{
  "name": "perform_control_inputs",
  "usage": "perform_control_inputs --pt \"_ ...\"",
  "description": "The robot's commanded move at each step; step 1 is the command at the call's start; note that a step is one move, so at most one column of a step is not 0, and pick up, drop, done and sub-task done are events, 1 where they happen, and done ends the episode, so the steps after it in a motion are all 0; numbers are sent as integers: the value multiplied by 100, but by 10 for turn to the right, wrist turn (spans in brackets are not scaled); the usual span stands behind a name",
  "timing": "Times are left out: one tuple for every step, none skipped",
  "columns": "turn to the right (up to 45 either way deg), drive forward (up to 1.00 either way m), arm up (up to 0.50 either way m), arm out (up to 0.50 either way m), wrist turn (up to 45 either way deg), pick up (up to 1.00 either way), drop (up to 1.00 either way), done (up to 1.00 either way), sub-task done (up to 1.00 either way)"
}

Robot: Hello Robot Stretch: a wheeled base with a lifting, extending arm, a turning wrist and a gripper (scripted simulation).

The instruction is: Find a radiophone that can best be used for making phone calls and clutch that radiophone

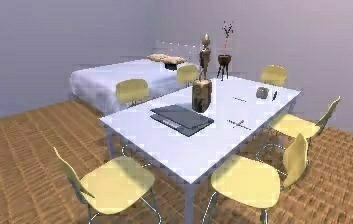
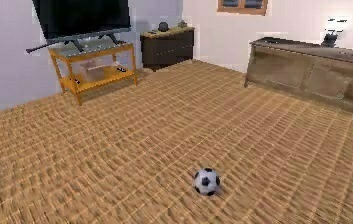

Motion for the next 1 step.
perform_control_inputs --pt "450 0 0 0 0 0 0 0 0"
